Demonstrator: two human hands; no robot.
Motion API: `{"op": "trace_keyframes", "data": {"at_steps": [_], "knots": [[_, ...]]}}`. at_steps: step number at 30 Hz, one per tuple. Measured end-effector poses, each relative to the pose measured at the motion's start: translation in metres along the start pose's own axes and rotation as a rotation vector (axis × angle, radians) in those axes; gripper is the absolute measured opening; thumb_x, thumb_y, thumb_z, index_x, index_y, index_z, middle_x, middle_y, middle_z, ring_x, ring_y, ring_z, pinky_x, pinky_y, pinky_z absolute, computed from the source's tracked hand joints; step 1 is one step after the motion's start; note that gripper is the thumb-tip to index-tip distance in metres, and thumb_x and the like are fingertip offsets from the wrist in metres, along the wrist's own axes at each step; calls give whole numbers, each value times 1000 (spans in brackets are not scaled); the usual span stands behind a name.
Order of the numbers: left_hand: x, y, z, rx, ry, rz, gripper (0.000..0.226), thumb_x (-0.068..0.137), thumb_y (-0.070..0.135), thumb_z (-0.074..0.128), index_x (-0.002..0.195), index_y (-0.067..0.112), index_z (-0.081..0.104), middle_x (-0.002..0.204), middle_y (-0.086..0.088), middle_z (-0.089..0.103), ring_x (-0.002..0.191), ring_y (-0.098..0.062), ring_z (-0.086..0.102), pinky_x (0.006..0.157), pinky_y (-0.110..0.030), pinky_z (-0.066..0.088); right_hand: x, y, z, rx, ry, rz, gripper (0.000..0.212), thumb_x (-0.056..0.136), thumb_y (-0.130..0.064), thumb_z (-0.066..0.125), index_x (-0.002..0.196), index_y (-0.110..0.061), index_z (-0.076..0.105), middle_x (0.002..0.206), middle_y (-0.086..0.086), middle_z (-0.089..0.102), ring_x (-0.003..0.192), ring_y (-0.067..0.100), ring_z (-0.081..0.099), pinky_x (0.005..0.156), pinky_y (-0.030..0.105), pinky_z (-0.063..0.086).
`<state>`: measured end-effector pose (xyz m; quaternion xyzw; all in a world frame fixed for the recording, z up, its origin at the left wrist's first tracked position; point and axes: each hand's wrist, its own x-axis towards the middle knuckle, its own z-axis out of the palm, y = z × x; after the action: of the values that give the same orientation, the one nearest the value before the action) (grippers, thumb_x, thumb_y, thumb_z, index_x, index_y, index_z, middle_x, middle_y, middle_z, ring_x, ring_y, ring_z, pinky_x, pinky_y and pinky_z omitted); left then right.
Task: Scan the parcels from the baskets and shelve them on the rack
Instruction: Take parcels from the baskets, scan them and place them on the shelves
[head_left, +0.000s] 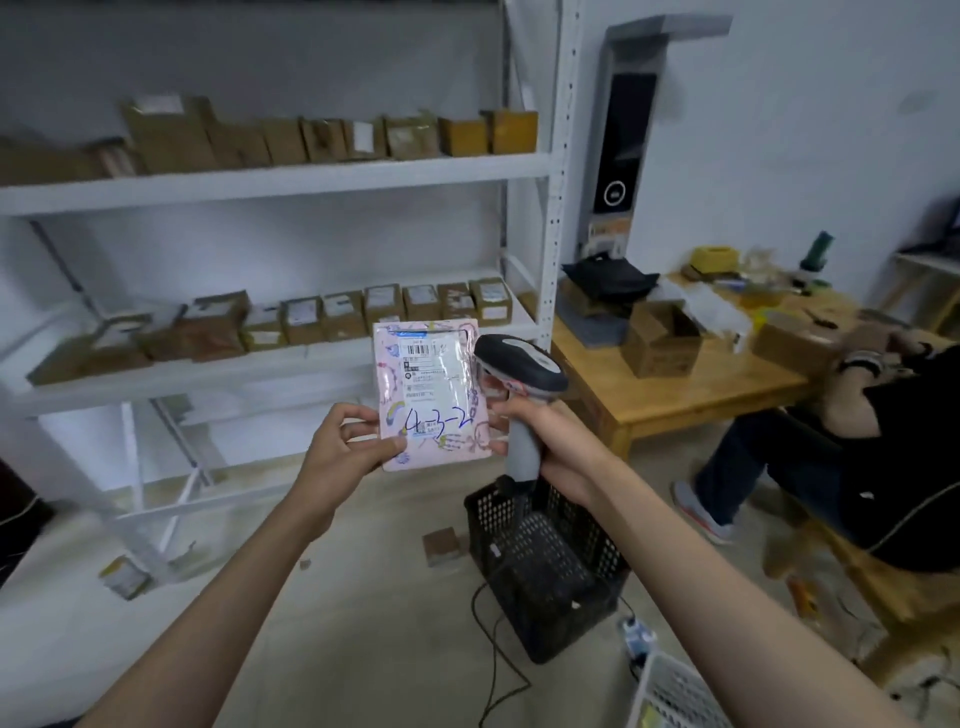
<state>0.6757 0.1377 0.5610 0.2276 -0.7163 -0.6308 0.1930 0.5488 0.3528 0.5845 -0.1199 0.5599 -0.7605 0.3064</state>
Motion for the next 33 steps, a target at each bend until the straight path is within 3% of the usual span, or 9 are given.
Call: {"op": "trace_keyframes", "data": {"at_steps": [6,8,11,16,19,21,25,29,33], "knots": [[-7,13,-47,-15,81,72,49,77,10,86,112,20,53,115,-5,66,98,-30,71,85,-38,55,-5,-17,60,-82,-56,-111,16,92,-6,68,103,-16,75,93,-1,78,78,12,69,74,33,56],[-7,17,-60,-23,111,91,51,76,11,87,112,25,53,115,-3,65,100,-28,71,81,-34,52,-6,-23,75,-111,-61,-144,15,92,-9,69,106,-12,73,92,-1,79,80,11,73,72,29,58],[-6,21,-76,-39,150,120,53,77,12,86,113,29,52,115,-3,64,100,-25,70,78,-32,50,-9,-30,95,-146,-73,-184,15,93,-13,71,107,-8,71,88,2,76,84,16,70,77,35,60],[-2,29,-93,-58,201,172,53,77,9,86,109,32,50,113,-1,66,94,-16,70,72,-27,50,-19,-34,117,-249,-90,-259,7,92,-18,70,90,-13,66,80,8,64,55,14,53,52,25,45],[-1,31,-97,-52,225,215,53,77,7,85,111,28,51,111,2,66,85,-2,69,62,-15,51,-23,-35,124,-373,-93,-314,13,94,-18,68,101,-7,65,74,16,56,54,18,48,50,28,41],[-1,30,-100,-33,254,244,54,76,7,86,112,26,51,110,4,65,88,-5,68,59,-11,50,-25,-36,130,-432,-111,-336,17,95,-16,66,107,-2,64,69,16,54,53,19,48,49,28,41],[0,28,-109,-8,287,276,54,76,7,86,113,24,50,114,3,64,96,-16,68,64,-17,52,-29,-35,143,-472,-168,-348,14,96,-15,66,104,-4,65,58,12,53,47,16,47,45,25,41],[1,27,-120,10,326,298,54,76,7,86,113,23,50,111,5,65,95,-15,67,60,-13,50,-29,-30,157,-492,-192,-351,20,95,-14,68,107,2,65,58,14,51,48,17,46,45,26,39],[2,26,-133,27,368,300,56,75,7,86,111,26,48,116,-1,64,95,-11,66,60,-13,50,-29,-28,171,-467,-230,-368,8,94,-13,68,94,-5,67,55,8,52,46,16,44,46,27,37]]}}
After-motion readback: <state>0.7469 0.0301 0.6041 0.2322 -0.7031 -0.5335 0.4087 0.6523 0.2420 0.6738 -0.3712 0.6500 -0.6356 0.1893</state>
